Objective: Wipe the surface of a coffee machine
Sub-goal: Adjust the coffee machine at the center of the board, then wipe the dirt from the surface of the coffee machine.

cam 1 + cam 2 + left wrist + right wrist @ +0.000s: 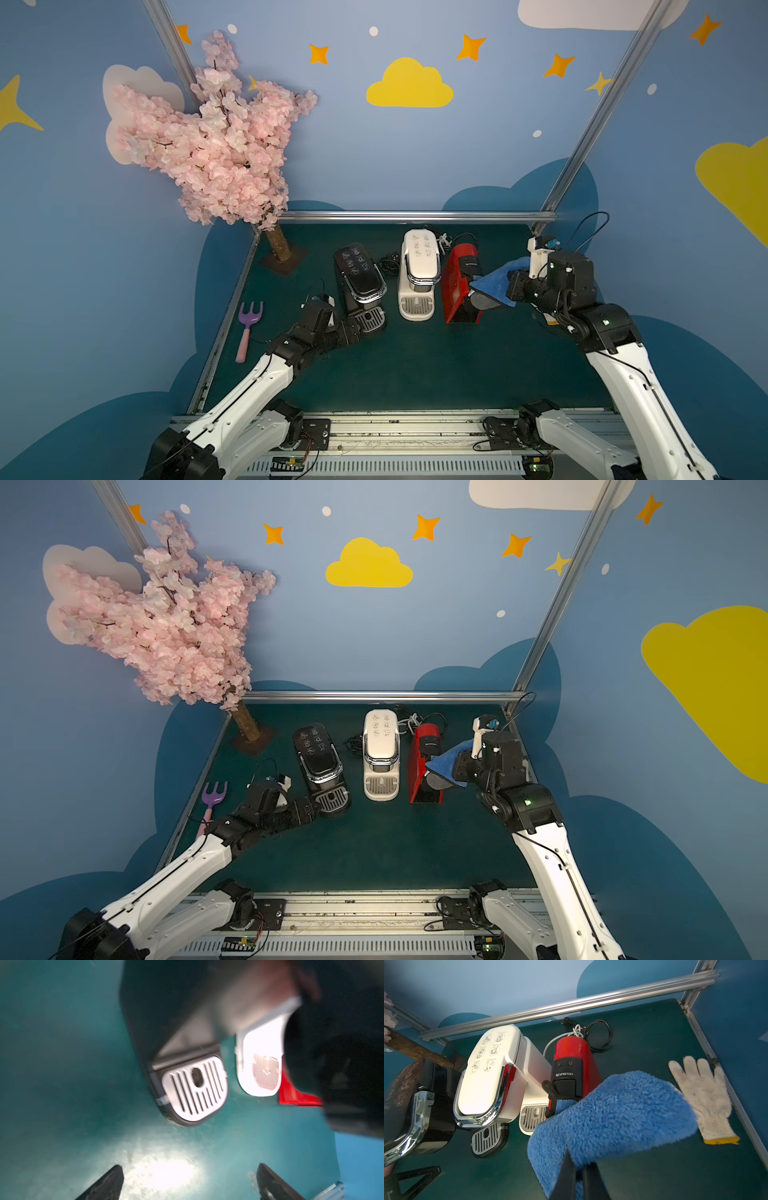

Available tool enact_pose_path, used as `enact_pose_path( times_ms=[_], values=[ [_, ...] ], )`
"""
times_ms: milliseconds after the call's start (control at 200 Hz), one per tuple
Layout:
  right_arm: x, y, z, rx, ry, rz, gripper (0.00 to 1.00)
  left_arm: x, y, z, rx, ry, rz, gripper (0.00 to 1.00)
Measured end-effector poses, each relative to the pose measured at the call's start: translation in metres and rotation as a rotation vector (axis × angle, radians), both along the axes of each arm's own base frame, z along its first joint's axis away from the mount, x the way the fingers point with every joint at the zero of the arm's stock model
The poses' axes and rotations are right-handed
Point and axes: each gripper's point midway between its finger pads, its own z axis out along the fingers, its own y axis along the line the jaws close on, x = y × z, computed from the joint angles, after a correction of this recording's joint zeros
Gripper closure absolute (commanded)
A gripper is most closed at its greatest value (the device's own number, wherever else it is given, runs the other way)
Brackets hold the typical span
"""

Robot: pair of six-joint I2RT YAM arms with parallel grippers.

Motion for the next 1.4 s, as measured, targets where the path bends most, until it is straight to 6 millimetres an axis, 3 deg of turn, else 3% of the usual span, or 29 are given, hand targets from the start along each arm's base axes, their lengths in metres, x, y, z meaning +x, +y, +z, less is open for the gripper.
enact_pose_path(
  times_ms=[270, 556, 786, 1026, 1261, 1397],
  values=[
    [0.057, 0.02, -0.043, 0.116, 0.117, 0.046, 1.0, 0.013, 0.011, -0.027, -0.006, 0.049, 0.045, 0.0],
    [0.092, 0.029, -0.075, 0.177, 0.167, 0.064, 1.0, 0.028, 0.007, -0.038, -0.033, 0.043, 0.047, 0.0],
    [0.12, 0.016, -0.087, 0.252, 0.176, 0.029, 1.0, 0.037, 0.004, -0.048, -0.049, 0.053, 0.057, 0.0],
    [0.131, -0.001, -0.122, 0.388, 0.275, 0.031, 1.0, 0.043, 0.004, -0.055, -0.058, 0.069, 0.07, 0.0],
    [0.133, 0.0, -0.144, 0.479, 0.308, 0.037, 1.0, 0.05, 0.005, -0.056, -0.064, 0.072, 0.084, 0.0],
    [0.14, -0.001, -0.168, 0.507, 0.337, 0.03, 1.0, 0.057, 0.002, -0.055, -0.077, 0.077, 0.09, 0.0]
  ],
)
